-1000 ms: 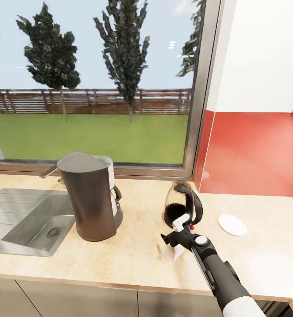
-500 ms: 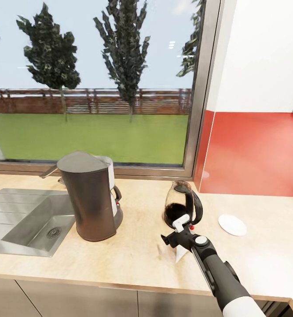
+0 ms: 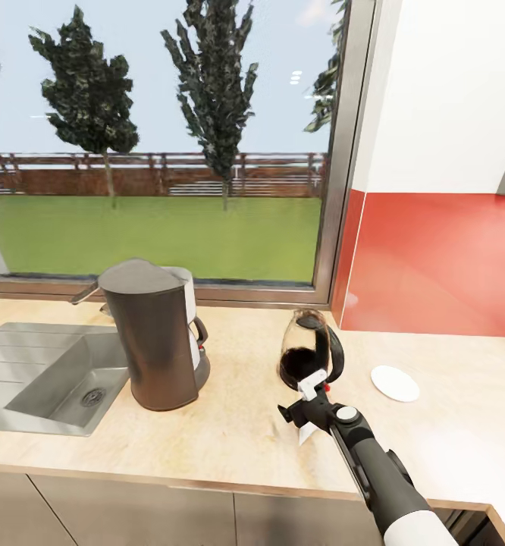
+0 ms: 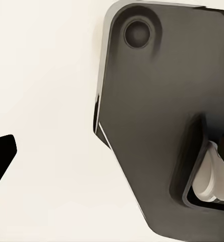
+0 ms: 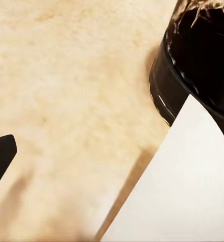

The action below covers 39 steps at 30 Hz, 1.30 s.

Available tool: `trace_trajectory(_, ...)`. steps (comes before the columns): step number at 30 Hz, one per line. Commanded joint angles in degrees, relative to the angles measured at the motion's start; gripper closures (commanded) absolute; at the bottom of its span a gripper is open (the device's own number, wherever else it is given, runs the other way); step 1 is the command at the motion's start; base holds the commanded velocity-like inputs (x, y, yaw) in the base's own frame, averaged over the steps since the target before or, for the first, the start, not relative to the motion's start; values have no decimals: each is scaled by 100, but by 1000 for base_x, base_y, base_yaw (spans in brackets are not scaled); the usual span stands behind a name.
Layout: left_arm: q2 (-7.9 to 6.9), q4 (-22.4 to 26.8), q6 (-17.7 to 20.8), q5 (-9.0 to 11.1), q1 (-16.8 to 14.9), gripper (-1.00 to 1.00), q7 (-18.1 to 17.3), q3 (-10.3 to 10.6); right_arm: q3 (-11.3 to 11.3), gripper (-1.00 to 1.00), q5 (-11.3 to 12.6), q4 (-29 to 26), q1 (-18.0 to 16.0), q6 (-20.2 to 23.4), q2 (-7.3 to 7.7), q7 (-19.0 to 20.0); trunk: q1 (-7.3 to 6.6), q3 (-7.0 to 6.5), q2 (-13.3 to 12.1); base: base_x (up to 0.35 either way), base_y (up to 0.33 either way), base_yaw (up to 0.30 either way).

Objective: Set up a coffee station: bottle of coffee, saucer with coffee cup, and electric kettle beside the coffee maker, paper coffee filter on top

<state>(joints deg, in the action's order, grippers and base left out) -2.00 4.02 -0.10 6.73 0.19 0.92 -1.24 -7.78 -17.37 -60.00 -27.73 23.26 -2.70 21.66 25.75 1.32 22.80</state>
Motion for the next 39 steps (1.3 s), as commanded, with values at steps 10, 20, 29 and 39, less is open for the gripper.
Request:
trace_trajectory(10, 7, 11, -1, 48, 3, -100, 5, -7, 4, -100, -65, -3, -4, 20, -2, 35, 4, 12, 12, -3, -1, 0)
trace_trajectory(20, -7, 11, -5, 48, 2, -100, 5, -7, -4, -100, -65, 5, -4, 20, -2, 37, 4, 12, 12, -76, -64, 0)
trace_trajectory(29, -15, 11, -5, 48, 3, -100, 5, -7, -6, -100, -65, 6, -4, 20, -2, 36, 4, 12, 12, -14, -10, 0)
trace_trajectory(39, -11, 11, -2, 50, 1, -100, 5, -7, -9, -100, -65, 6, -4, 20, -2, 37, 4, 12, 12, 0, 0, 0)
